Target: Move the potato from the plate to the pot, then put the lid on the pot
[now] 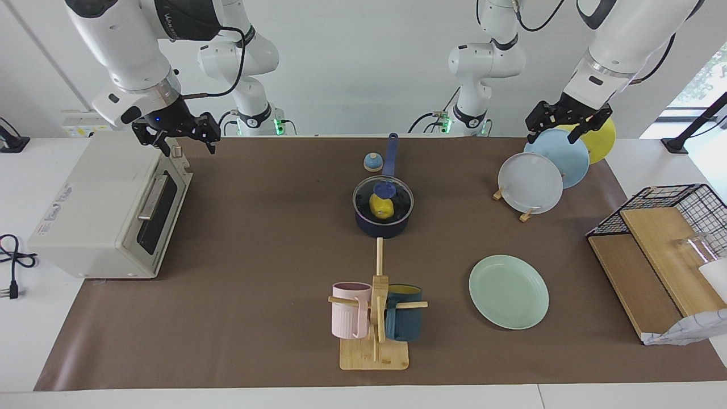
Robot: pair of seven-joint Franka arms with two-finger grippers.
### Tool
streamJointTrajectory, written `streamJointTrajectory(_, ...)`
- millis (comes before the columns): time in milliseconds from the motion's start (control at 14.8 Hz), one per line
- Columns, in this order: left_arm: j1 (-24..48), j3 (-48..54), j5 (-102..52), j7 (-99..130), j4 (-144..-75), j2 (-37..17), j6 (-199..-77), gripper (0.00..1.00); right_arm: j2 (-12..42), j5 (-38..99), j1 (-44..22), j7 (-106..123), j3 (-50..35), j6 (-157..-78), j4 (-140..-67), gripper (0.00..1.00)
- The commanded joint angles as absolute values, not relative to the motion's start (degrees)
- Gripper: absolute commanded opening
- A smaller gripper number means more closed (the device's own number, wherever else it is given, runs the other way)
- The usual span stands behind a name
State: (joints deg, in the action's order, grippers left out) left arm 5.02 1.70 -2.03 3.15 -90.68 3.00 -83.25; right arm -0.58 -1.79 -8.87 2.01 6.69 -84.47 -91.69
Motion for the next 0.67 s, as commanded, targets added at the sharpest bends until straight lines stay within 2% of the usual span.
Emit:
streamJointTrajectory(0,5.36,1.23,-2.37,3.52,-90.97,3.69,-83.14,1.0,-2.28,-2.2,-7.04,2.73,5.02,-84.55,-93.43,1.0)
streamJointTrajectory(607,5.36,1.23,-2.37,3.52,-90.97,3.78,-83.14,1.0,-2.81,-2.37,-1.41,2.64,-0.88,-84.11,-94.22,1.0)
